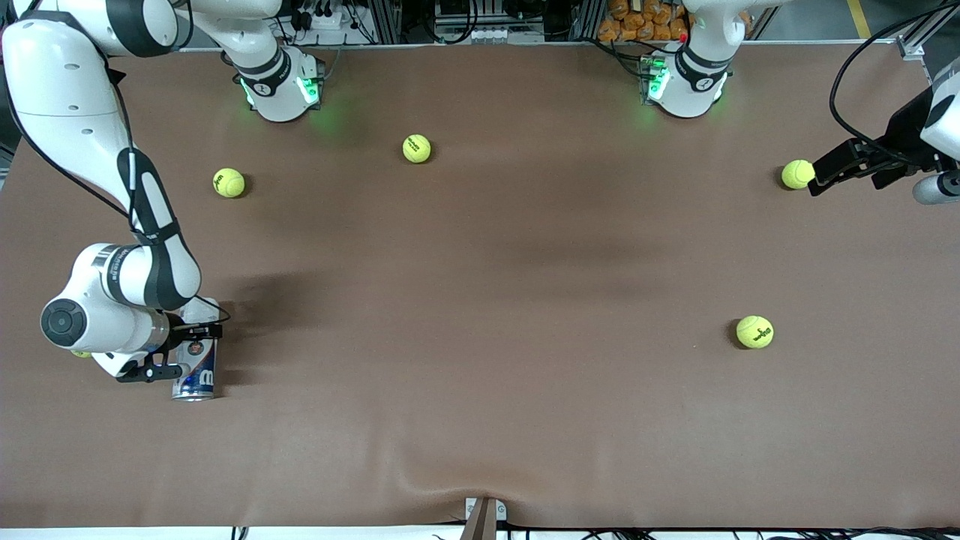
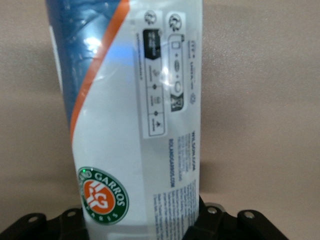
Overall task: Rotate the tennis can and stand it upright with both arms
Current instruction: 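Lift the can with the right gripper and carry it toward table center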
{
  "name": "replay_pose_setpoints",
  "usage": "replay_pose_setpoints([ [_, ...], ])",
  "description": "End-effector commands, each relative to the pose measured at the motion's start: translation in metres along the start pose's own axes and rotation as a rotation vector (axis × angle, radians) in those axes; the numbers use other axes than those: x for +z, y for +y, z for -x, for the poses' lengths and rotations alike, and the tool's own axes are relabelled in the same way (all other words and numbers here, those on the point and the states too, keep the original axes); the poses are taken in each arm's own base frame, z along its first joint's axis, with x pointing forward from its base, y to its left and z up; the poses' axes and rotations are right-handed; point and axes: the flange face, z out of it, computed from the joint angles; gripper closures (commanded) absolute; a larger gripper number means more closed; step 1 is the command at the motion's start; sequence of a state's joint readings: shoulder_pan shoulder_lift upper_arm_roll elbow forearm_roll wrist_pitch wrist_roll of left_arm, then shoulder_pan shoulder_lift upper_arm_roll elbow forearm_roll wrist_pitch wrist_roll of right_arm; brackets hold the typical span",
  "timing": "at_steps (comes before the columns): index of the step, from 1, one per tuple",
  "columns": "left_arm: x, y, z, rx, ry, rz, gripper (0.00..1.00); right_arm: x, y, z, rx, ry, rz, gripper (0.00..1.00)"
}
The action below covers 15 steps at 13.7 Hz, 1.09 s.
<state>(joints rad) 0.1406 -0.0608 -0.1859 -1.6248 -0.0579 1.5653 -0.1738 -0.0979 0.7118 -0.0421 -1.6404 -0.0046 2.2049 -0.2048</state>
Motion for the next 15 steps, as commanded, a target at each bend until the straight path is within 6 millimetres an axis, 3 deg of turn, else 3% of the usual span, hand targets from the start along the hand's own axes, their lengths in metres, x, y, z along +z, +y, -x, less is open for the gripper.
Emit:
replay_pose_setpoints([
  [1, -0.005, -0.002, 0.006, 0.005, -0.003, 0.009, 0.0, -0.035, -0.007, 0.001, -0.043, 0.016, -0.01, 0.35],
  [6, -0.005, -0.002, 0.006, 0.006, -0.003, 0.009, 0.0, -0.084, -0.037, -0.003, -0.224, 0.062, 0.005, 0.33],
  [9, -0.006, -0.002, 0.006, 0.007, -0.001, 0.01, 0.0, -0.107, -0.067, -0.009, -0.397, 0.096, 0.025, 0.33],
  [15, -0.006, -0.002, 0.006, 0.007, -0.001, 0.01, 0.0, -0.146, -0.182, -0.007, -0.79, 0.126, 0.063, 0.3],
])
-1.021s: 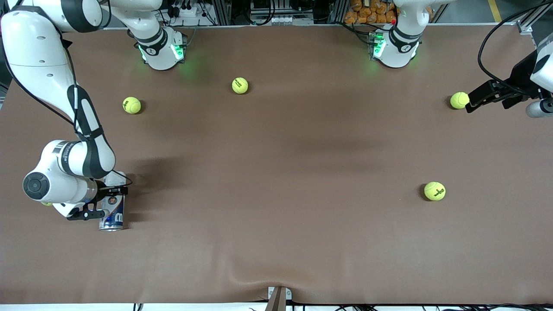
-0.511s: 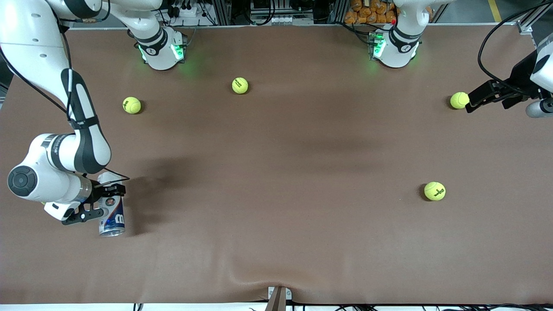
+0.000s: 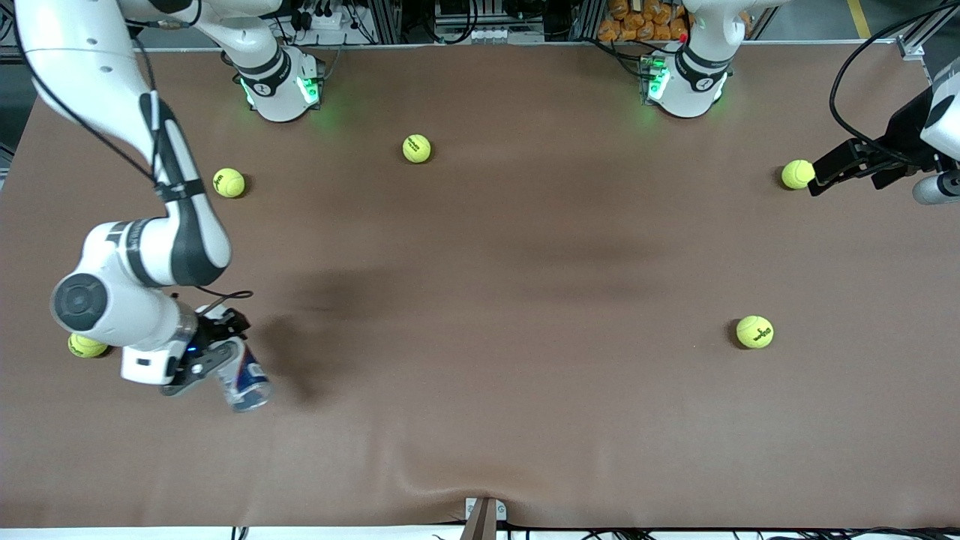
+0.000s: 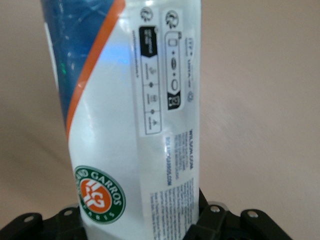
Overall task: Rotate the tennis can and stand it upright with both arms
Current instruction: 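Lift the can with the right gripper and carry it toward table center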
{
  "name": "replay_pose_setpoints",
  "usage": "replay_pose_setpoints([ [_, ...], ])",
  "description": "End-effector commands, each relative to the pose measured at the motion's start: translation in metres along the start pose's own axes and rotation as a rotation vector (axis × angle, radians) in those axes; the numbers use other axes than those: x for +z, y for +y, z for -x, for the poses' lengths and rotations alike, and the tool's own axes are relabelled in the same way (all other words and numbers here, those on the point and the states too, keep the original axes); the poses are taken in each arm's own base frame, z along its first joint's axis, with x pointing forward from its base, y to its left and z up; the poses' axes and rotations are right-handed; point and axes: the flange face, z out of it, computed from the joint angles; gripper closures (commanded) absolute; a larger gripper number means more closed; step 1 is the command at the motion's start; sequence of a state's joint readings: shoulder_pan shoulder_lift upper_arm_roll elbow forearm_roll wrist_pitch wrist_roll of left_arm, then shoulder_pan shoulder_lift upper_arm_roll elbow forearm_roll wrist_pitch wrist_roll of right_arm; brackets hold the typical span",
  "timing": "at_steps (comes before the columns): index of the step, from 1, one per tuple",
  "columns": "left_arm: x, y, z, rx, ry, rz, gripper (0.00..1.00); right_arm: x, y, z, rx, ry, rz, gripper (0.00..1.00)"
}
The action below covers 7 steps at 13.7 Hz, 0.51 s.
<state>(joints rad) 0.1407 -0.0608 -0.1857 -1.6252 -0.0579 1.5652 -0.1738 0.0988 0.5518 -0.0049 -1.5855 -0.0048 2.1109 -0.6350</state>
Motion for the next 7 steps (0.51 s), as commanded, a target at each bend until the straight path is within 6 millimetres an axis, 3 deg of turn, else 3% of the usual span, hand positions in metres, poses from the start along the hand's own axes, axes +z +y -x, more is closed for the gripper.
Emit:
replay_pose_setpoints([
  [1, -0.007, -0.002, 0.006, 0.005, 0.001, 0.01, 0.0, -0.021, -0.042, -0.024, -0.206, 0.01, 0.015, 0.3],
  [5, -0.005, -0.001, 0.005, 0.008, -0.003, 0.01, 0.0, -0.018, -0.11, -0.062, -0.46, -0.001, 0.02, 0.3],
  [7, -0.005, -0.001, 0.006, 0.008, -0.003, 0.011, 0.0, -0.014, -0.158, -0.083, -0.573, -0.008, 0.023, 0.3],
])
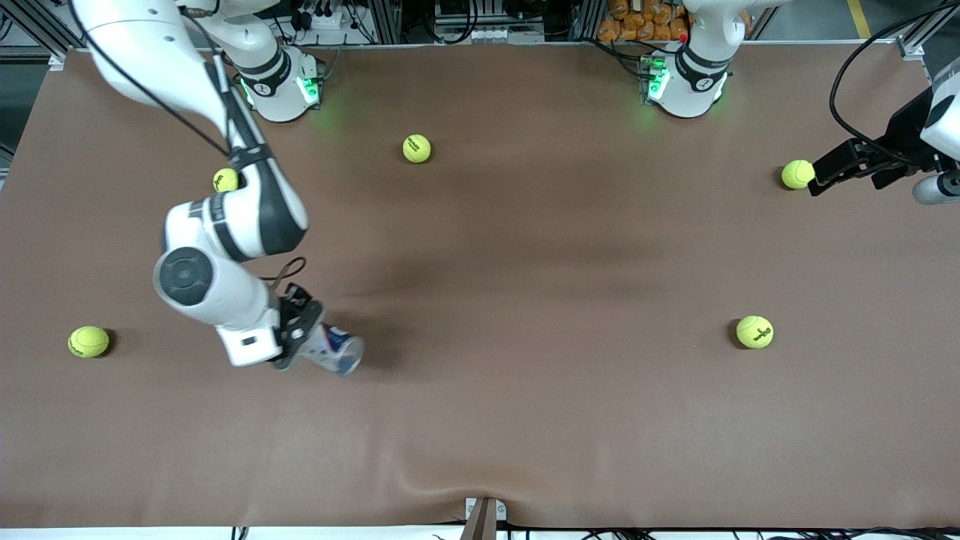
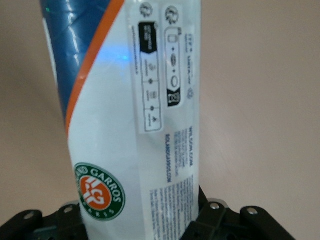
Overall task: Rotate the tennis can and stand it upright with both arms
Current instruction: 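Lift the can with the right gripper and carry it toward table center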
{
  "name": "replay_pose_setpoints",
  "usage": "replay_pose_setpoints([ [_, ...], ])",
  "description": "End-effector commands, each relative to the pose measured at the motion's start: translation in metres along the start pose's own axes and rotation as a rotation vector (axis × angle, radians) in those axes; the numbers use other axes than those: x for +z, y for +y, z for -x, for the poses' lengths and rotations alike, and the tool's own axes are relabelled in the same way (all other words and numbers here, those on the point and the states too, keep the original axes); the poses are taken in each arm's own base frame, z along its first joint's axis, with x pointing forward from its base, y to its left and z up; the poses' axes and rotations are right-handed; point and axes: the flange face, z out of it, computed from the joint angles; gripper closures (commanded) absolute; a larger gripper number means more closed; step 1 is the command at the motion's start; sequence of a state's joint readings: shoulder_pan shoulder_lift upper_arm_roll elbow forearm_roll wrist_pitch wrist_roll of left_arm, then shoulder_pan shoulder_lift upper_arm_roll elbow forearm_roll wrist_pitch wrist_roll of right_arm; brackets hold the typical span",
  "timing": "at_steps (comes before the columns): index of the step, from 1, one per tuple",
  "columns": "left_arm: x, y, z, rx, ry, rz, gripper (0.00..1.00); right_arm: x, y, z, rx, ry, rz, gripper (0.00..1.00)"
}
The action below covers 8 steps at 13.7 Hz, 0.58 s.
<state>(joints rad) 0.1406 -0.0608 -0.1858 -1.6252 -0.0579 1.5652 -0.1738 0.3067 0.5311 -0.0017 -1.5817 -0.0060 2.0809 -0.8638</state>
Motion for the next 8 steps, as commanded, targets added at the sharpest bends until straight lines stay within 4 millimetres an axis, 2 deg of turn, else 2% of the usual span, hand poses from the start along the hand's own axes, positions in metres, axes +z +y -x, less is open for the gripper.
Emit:
replay_pose_setpoints([
  [1, -0.005, -0.001, 0.006, 0.008, -0.003, 0.013, 0.0, 0.003, -0.039, -0.04, -0.168, -0.011, 0.019, 0.3],
  [5, -0.004, 0.003, 0.005, 0.011, -0.004, 0.016, 0.0, 0.017, -0.109, -0.102, -0.355, -0.088, 0.073, 0.3],
  [8, -0.001, 0.008, 0.002, 0.016, -0.004, 0.021, 0.0, 0.043, -0.146, -0.131, -0.446, -0.12, 0.085, 0.3],
])
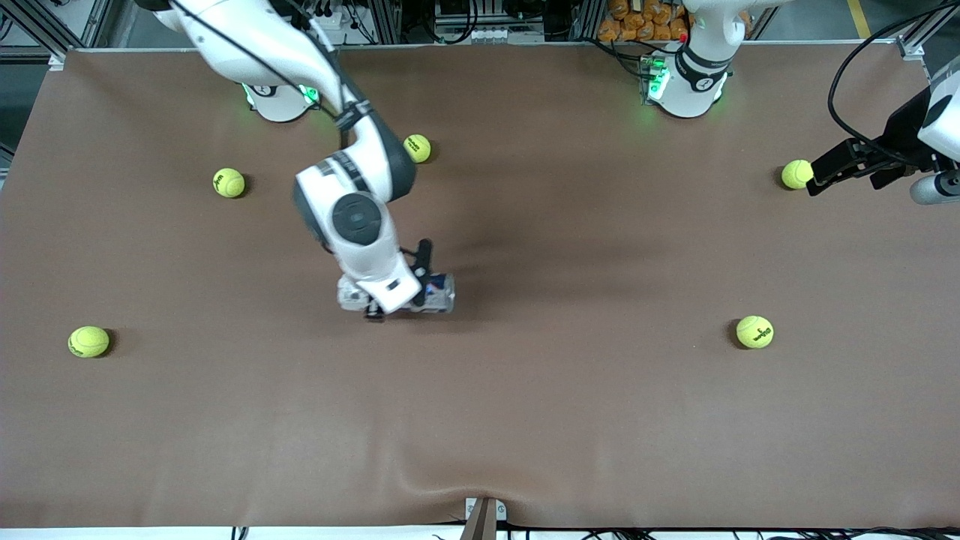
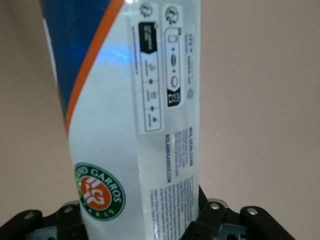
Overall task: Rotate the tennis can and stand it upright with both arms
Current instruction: 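Lift the can with the right gripper and carry it toward table center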
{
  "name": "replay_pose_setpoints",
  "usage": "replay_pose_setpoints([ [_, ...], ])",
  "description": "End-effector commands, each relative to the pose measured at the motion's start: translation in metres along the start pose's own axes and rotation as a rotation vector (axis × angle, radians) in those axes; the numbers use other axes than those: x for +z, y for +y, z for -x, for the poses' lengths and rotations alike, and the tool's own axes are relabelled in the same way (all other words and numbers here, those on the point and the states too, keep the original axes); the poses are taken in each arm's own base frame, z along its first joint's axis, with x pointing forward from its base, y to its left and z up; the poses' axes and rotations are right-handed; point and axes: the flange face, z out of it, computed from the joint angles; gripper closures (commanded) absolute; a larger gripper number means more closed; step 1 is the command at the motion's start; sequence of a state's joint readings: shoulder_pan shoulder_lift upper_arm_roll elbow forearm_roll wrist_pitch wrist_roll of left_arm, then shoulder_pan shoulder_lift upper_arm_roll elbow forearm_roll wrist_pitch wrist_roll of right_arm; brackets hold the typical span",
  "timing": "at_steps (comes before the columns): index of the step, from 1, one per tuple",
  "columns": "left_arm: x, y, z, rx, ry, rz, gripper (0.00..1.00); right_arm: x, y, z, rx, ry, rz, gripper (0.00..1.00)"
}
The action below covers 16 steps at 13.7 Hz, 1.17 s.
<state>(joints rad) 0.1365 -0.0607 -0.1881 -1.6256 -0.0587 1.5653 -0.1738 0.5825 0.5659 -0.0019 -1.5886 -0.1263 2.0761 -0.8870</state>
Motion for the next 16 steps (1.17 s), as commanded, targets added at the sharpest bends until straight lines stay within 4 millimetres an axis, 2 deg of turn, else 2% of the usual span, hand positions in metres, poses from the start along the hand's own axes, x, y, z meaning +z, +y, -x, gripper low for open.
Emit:
replay_pose_setpoints([
  [1, 0.0, 0.007, 0.0, 0.01, -0.009, 0.038, 0.0, 0.02, -0.009, -0.023, -0.088, 0.0, 0.038, 0.3],
  [4, -0.002, 0.014, -0.004, 0.022, -0.003, 0.054, 0.0, 0.045, -0.012, -0.039, -0.083, 0.024, 0.051, 0.3],
  [7, 0.002, 0.025, -0.011, 0.04, -0.01, 0.06, 0.0, 0.053, -0.035, -0.081, -0.006, 0.023, 0.059, 0.3],
  [8, 0.003, 0.031, -0.012, 0.051, -0.011, 0.062, 0.0, 0.055, -0.037, -0.087, 0.0, 0.025, 0.061, 0.29],
  [10, 0.007, 0.043, -0.013, 0.012, -0.02, 0.066, 0.0, 0.065, -0.042, -0.093, -0.012, 0.015, 0.056, 0.29],
  [14, 0.012, 0.079, -0.022, -0.005, -0.028, 0.076, 0.0, 0.08, -0.041, -0.097, -0.012, 0.01, 0.052, 0.29],
  [16, 0.016, 0.09, -0.029, -0.012, -0.031, 0.082, 0.0, 0.086, -0.04, -0.099, -0.009, 0.015, 0.056, 0.26],
])
